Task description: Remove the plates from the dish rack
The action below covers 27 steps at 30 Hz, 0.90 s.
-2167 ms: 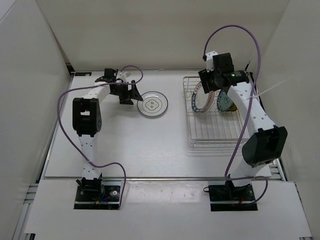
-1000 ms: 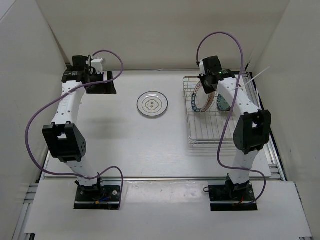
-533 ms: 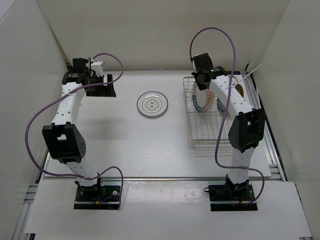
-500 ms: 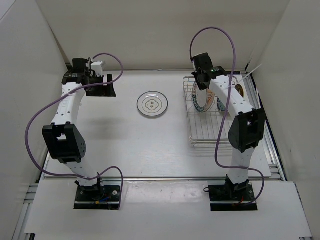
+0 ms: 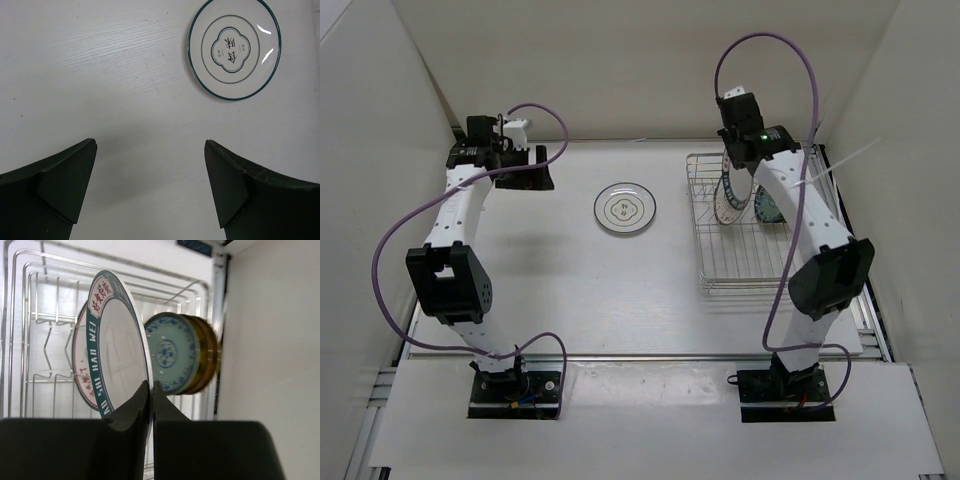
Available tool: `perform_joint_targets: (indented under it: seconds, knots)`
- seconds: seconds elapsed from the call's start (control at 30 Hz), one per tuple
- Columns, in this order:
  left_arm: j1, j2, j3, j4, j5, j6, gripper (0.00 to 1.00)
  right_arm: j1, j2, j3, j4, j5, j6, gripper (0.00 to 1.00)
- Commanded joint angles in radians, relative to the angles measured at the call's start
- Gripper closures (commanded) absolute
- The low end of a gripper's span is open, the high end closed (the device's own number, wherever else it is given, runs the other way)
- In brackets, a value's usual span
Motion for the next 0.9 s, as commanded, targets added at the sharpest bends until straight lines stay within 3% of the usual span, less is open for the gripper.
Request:
perform_joint_targets:
  seconds: [0.0, 0.1, 0.2, 0.27, 0.33, 0.63, 0.77, 0.87]
  knots:
    - [-0.017, 0.030, 0.041, 0.029, 0.034, 0.002, 0.00, 0.008, -0.155, 0.029, 0.042, 0.124, -0.047, 1.00]
    - [-0.058, 0.056, 0.103, 0.029, 0.074, 0.002, 0.00, 0.008, -0.227, 0.029, 0.042, 0.124, -0.059, 1.00]
    - [-0.125, 0.092, 0.200, 0.006, 0.148, 0.011, 0.00, 0.008, -0.295, 0.029, 0.013, -0.013, -0.010, 1.00]
    - [-0.168, 0.106, 0.248, -0.006, 0.189, 0.012, 0.00, 0.008, -0.330, 0.029, -0.038, -0.151, 0.004, 1.00]
    - [-0.236, 0.106, 0.291, -0.006, 0.238, 0.024, 0.00, 0.008, -0.352, -0.014, -0.061, -0.384, -0.016, 1.00]
    - [-0.504, 0.049, 0.266, 0.102, 0.320, 0.093, 0.04, -0.068, -0.430, -0.190, -0.039, -0.903, -0.133, 1.00]
    - [-0.540, 0.073, 0.291, 0.082, 0.363, 0.093, 0.06, -0.108, -0.453, -0.208, -0.030, -1.078, -0.157, 1.00]
    - [-0.549, 0.073, 0.291, 0.082, 0.375, 0.093, 0.08, -0.117, -0.462, -0.209, -0.030, -1.114, -0.157, 1.00]
